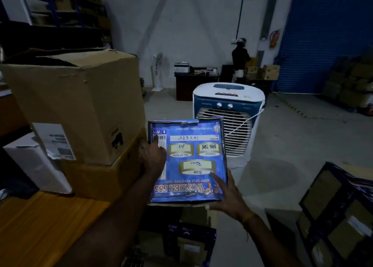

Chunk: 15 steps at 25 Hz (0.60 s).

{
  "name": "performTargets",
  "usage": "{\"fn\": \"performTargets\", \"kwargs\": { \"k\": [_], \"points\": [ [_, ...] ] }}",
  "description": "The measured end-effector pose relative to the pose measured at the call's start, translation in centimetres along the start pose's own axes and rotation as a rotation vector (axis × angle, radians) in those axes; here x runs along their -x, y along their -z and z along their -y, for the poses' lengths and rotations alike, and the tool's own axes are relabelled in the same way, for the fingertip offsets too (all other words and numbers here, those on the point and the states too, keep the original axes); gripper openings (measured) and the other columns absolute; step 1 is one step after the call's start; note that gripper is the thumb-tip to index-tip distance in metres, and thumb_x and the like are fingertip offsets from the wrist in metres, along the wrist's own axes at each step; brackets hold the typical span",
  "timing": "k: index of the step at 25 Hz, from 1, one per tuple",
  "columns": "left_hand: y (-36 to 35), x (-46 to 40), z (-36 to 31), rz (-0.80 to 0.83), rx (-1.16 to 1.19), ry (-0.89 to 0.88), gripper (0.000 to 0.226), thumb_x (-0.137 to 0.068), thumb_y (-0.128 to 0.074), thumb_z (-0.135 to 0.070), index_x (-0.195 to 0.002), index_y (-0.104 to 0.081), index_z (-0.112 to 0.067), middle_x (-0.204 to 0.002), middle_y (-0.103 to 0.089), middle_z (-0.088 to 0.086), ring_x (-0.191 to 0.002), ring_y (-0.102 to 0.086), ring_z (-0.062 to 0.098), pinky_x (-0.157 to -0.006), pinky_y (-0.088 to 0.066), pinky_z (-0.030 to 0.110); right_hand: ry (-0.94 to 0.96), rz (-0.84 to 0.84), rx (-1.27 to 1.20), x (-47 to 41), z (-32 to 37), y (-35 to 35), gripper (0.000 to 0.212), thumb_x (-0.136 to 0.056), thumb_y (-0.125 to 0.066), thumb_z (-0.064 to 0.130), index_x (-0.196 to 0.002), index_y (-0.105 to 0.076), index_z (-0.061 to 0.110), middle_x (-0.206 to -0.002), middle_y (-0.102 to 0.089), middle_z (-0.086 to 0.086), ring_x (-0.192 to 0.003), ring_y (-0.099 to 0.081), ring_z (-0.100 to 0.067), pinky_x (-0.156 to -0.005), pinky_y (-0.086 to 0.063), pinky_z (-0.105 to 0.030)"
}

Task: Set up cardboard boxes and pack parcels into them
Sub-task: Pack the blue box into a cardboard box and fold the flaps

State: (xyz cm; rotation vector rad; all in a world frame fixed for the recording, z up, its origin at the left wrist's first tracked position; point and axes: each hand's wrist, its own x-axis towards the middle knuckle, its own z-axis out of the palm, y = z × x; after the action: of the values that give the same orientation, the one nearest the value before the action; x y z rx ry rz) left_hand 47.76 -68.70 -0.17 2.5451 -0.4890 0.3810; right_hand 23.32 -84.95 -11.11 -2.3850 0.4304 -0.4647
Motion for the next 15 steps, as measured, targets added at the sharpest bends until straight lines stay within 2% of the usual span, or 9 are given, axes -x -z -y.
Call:
{"fn": "performTargets", "kwargs": {
  "k": [2, 3, 5, 8, 10, 12, 15],
  "points": [
    [-0.1, -0.4, 0.4, 0.008, 0.002, 0.009, 0.056, -0.096, -0.055, -0.034, -0.15, -0.042, -0.028, -0.13, -0.047, 0.021, -0.114, -0.049, 0.039, -0.1, -0.037, 0.043, 0.039, 0.05, 0.167, 0.2, -0.4, -0.3, 0.121, -0.058, -0.084, 0.065, -0.154, -0.012, 0.046, -0.161, 0.027, 0.002, -0.151, 0.004, -0.022, -0.118, -0.029, -0.041],
    [-0.1, -0.3, 0.5, 0.015, 0.018, 0.022, 0.057, -0.096, -0.055, -0.036, -0.151, -0.041, -0.028, -0.131, -0.046, 0.021, -0.114, -0.049, 0.04, -0.1, -0.037, 0.043, 0.031, 0.03, 0.201, -0.1, -0.2, -0.4, 0.119, -0.062, -0.088, 0.052, -0.154, -0.014, 0.043, -0.161, 0.025, -0.001, -0.149, 0.0, -0.021, -0.117, -0.031, -0.041],
    [-0.5, 0.4, 1.0, 0.031, 0.077, 0.044, 0.06, -0.094, -0.057, -0.04, -0.15, -0.041, -0.028, -0.135, -0.044, 0.022, -0.12, -0.045, 0.04, -0.103, -0.035, 0.045, -0.008, -0.073, 0.16, -0.8, 0.4, -0.6, 0.106, -0.067, -0.09, 0.036, -0.153, -0.026, 0.039, -0.164, 0.01, -0.005, -0.148, -0.016, -0.023, -0.112, -0.039, -0.042],
    [-1.1, 3.6, 2.3, 0.062, 0.167, 0.057, 0.064, -0.09, -0.062, -0.044, -0.149, -0.041, -0.031, -0.148, -0.035, 0.019, -0.132, -0.038, 0.039, -0.108, -0.031, 0.048, -0.009, -0.226, 0.047, -1.4, 1.0, -1.0, 0.083, -0.069, -0.089, 0.029, -0.142, -0.049, 0.037, -0.159, -0.022, -0.008, -0.139, -0.038, -0.027, -0.106, -0.045, -0.04],
    [-1.9, 6.5, 3.4, 0.116, 0.185, 0.045, 0.066, -0.089, -0.063, -0.047, -0.149, -0.04, -0.035, -0.15, -0.031, 0.015, -0.134, -0.037, 0.037, -0.11, -0.03, 0.048, -0.039, -0.313, 0.013, -1.8, 1.2, -1.2, 0.075, -0.067, -0.09, 0.027, -0.135, -0.058, 0.035, -0.15, -0.037, -0.007, -0.131, -0.047, -0.028, -0.102, -0.049, -0.04],
    [-2.8, 8.6, 4.7, 0.15, 0.246, 0.016, 0.066, -0.085, -0.064, -0.056, -0.145, -0.045, -0.037, -0.151, -0.029, 0.013, -0.135, -0.039, 0.035, -0.111, -0.036, 0.049, -0.075, -0.365, -0.013, -2.1, 1.6, -1.6, 0.074, -0.065, -0.091, 0.023, -0.131, -0.06, 0.036, -0.144, -0.042, -0.006, -0.127, -0.05, -0.03, -0.098, -0.051, -0.045],
    [-3.2, 10.1, 7.5, 0.203, 0.456, -0.018, 0.07, -0.07, -0.067, -0.074, -0.131, -0.059, -0.041, -0.157, -0.024, 0.002, -0.139, -0.04, 0.026, -0.108, -0.045, 0.048, -0.087, -0.405, -0.063, -1.7, 1.6, -2.5, 0.075, -0.064, -0.091, 0.013, -0.129, -0.061, 0.038, -0.143, -0.042, -0.006, -0.129, -0.046, -0.028, -0.103, -0.048, -0.046]
  ]
}}
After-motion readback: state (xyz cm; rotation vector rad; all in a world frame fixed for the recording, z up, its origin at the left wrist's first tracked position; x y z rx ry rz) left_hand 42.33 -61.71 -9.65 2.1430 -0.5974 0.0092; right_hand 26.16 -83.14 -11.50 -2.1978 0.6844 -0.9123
